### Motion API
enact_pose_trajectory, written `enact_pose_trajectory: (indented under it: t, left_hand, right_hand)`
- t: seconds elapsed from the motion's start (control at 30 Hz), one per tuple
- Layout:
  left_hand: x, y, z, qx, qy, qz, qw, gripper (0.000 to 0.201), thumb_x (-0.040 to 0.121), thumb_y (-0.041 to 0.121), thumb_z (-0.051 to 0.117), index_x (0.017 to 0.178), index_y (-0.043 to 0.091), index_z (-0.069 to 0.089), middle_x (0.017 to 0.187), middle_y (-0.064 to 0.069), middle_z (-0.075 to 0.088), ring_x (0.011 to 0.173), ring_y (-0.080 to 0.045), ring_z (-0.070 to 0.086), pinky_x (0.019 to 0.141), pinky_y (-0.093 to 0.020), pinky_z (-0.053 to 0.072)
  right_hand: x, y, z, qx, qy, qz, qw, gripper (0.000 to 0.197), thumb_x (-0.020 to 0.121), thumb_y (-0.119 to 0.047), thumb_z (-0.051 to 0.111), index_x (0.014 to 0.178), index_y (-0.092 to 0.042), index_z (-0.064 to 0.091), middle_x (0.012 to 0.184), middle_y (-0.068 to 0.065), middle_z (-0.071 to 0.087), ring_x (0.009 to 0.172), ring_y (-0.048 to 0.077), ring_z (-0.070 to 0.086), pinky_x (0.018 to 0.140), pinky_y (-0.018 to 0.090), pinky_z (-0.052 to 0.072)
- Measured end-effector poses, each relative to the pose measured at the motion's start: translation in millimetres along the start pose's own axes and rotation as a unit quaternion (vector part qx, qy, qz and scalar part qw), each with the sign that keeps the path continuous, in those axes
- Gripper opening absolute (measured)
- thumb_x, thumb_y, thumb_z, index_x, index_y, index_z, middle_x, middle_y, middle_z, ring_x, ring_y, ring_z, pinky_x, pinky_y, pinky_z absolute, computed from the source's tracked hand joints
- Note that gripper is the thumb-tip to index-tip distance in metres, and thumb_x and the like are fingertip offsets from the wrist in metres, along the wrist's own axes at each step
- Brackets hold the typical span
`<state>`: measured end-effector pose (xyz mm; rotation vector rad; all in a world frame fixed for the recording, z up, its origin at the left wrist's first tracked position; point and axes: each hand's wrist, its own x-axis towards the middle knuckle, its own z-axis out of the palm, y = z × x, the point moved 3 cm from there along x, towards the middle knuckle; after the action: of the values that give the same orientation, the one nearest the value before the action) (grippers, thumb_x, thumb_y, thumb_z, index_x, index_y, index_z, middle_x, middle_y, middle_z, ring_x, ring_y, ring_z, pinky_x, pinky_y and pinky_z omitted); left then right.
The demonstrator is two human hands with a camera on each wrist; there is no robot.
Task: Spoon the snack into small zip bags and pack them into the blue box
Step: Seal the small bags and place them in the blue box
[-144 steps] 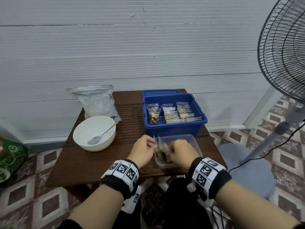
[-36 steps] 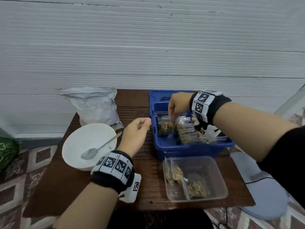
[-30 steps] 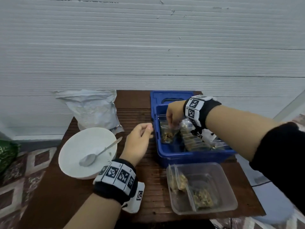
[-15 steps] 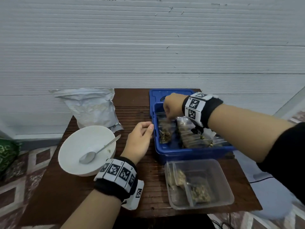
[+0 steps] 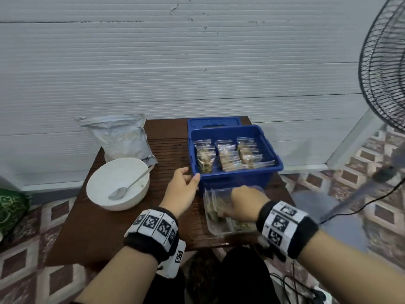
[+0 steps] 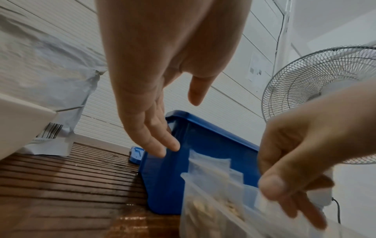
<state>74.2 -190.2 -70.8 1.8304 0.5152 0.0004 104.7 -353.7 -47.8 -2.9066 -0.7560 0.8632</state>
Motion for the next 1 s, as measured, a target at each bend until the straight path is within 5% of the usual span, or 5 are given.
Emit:
enact_pose_trajectory:
  t: [0.23,0.37,0.57,0.77,1.0]
  left_hand:
    - [-21,-6,6,0.04,0.05,-0.005,0.998,0.024,0.095,0.03,0.057,0.108,0.014,0.044,0.098,-0.009,0.062,0.088,-0.021,0.06,0.076,-0.03,0.05]
    - [-31,-5,11,0.104,0.005,0.022,0.994,0.014,0.095,0.03,0.059,0.098,0.016,0.056,0.089,0.007,0.056,0.078,-0.001,0.051,0.058,-0.009,0.037]
    - [-42,8,29,0.158,-0.11,0.117,0.974,0.033,0.092,0.017,0.064,0.125,0.02,0.059,0.109,0.011,0.061,0.096,-0.004,0.056,0.078,-0.003,0.04]
    - [-48,25,35,0.139,-0.046,0.171,0.974,0.004,0.091,0.015,0.065,0.091,0.017,0.069,0.084,0.012,0.064,0.074,0.009,0.054,0.067,0.0,0.038]
    - [-54,32,35,0.125,-0.042,0.215,0.968,0.004,0.09,0.018,0.067,0.088,0.019,0.07,0.086,0.01,0.068,0.072,0.017,0.053,0.067,-0.002,0.038]
  right_hand:
    - [-12,-4,34,0.017,0.082,0.03,0.996,0.025,0.088,-0.022,0.053,0.106,-0.006,0.062,0.114,0.014,0.063,0.107,0.032,0.06,0.085,0.037,0.049]
    - [-19,1,20,0.021,0.123,0.027,0.992,0.023,0.092,-0.022,0.048,0.103,-0.006,0.061,0.112,0.015,0.063,0.104,0.032,0.06,0.082,0.035,0.047]
    - [-34,13,-6,0.001,0.154,-0.005,0.988,0.022,0.09,-0.018,0.05,0.11,-0.012,0.055,0.115,0.011,0.057,0.108,0.031,0.052,0.091,0.038,0.04]
    - [-47,23,-15,0.108,0.226,-0.037,0.967,0.011,0.093,-0.016,0.053,0.087,-0.025,0.051,0.096,-0.001,0.056,0.1,0.022,0.053,0.091,0.037,0.041]
    - [-48,32,-15,0.16,0.243,-0.046,0.956,0.014,0.091,-0.017,0.055,0.08,-0.026,0.052,0.092,-0.003,0.058,0.098,0.022,0.055,0.091,0.04,0.043]
